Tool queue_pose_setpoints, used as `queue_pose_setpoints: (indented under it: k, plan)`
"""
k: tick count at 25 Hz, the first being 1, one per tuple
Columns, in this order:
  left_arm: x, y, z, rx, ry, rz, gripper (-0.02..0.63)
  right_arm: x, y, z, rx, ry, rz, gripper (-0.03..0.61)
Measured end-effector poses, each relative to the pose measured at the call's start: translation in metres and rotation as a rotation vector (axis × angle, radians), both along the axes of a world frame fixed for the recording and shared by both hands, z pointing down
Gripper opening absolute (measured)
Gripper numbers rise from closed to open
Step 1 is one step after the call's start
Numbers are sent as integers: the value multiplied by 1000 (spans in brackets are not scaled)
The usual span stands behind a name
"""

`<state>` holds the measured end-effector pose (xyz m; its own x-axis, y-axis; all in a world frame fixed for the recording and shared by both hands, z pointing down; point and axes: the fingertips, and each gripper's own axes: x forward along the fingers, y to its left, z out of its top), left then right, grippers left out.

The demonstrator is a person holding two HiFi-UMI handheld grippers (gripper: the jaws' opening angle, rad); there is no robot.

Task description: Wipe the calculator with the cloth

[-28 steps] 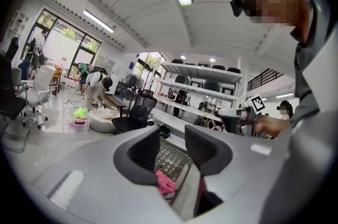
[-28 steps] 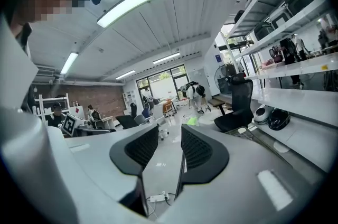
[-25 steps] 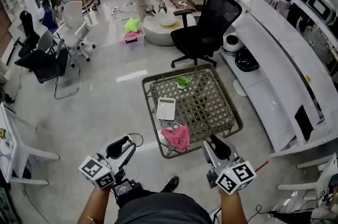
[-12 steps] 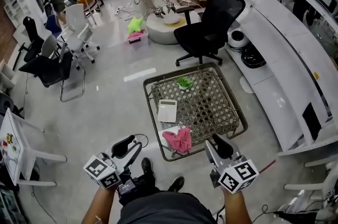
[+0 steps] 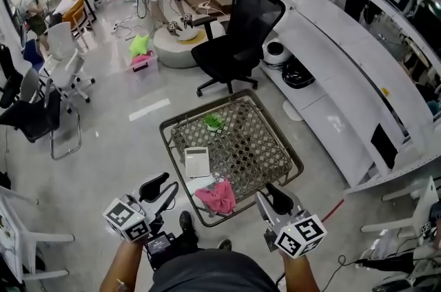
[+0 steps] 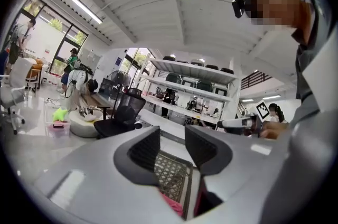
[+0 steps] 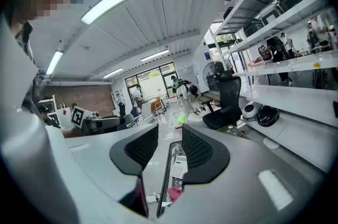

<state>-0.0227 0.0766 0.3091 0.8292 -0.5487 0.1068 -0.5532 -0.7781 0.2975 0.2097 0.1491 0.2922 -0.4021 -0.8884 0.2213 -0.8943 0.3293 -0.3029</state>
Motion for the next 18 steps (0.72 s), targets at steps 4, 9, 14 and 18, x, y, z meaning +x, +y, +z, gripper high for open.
queue_pose_setpoints:
  k: [4, 9, 14, 18]
  plan:
    - [1, -33, -1, -1, 34, 52, 195, -9, -19, 1, -10, 25, 40, 123]
    - [3, -66, 11, -17, 30, 127, 195, -20, -42, 2, -19, 36, 99, 124]
    - [4, -95, 19, -31, 39, 178, 195, -25, -59, 10, -36, 42, 153, 124]
    - [8, -110, 25, -26, 37, 233, 195, -28, -69, 15, -49, 43, 188, 124]
